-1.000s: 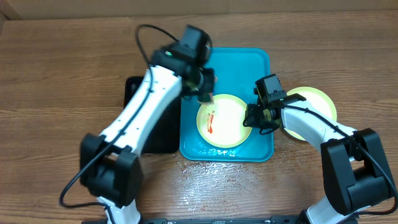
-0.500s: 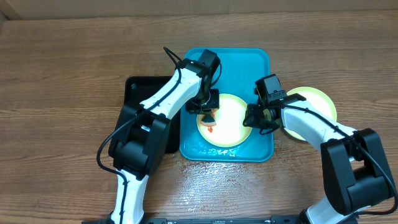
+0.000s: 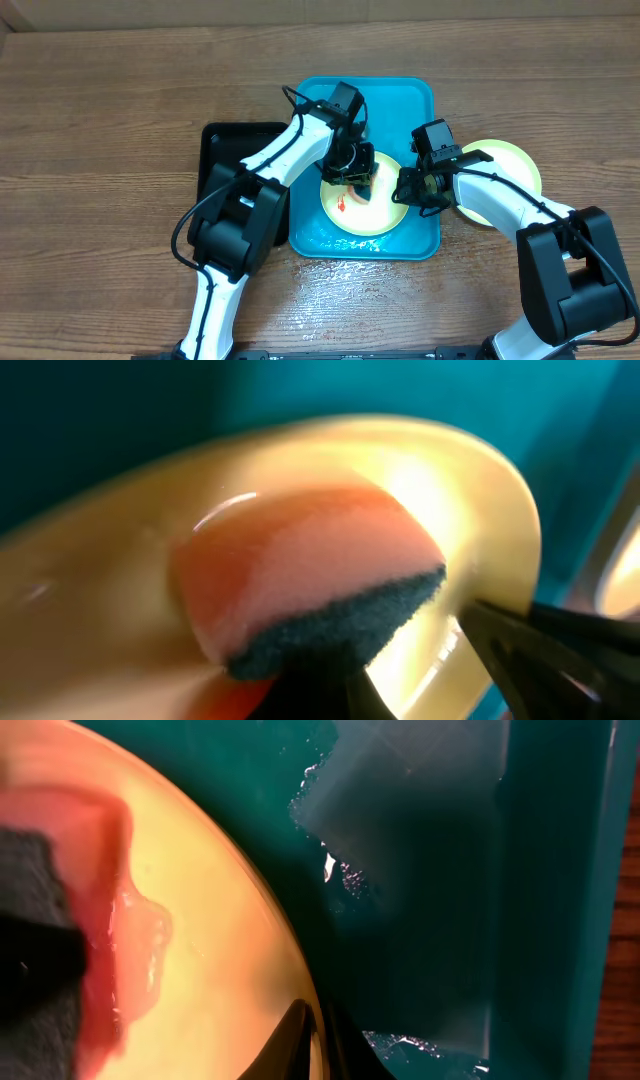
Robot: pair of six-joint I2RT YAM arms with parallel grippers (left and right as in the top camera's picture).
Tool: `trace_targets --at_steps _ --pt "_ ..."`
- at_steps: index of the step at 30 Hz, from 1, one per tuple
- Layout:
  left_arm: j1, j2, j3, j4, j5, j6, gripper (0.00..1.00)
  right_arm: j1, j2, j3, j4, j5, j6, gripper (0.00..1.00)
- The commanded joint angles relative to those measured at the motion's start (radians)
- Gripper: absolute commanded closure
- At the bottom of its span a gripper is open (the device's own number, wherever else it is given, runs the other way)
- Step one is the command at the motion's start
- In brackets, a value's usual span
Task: Clean dirty plates on tray and stack at the side
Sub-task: 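Scrub the stained plate with the sponge while the right gripper holds its rim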
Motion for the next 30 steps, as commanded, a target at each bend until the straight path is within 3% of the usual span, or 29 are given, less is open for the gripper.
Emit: trace_targets --at_steps 1,4,9,12,16,22,30 --pt "-0.022 0.055 0.005 -0.062 0.087 0.017 0.96 -0.001 0.033 -0.014 -0.011 0.053 0.005 0.93" --pt "-0.011 0.055 0.052 -0.184 -0.038 0.02 0.96 -0.001 0.033 -0.014 -0.011 0.053 0.005 0.93" --pt "-0.009 0.055 0.143 -0.368 -0.386 0.02 0.96 -0.001 0.033 -0.014 -0.011 0.053 0.005 0.92" --pt "-0.009 0.055 0.169 -0.423 -0.574 0.019 0.96 -0.001 0.033 -0.014 -0.011 0.053 0.005 0.92" --pt "-0.009 0.055 0.169 -0.416 -0.702 0.019 0.96 -0.001 0.033 -0.014 -0.011 0.053 0.005 0.92" --pt "-0.011 0.055 0.169 -0.34 -0.643 0.02 0.96 -0.001 0.033 -0.014 -0.01 0.053 0.006 0.92" --pt "-0.024 0.079 0.168 -0.212 -0.132 0.047 0.96 -0.001 0.033 -0.014 -0.01 0.053 0.006 0.92"
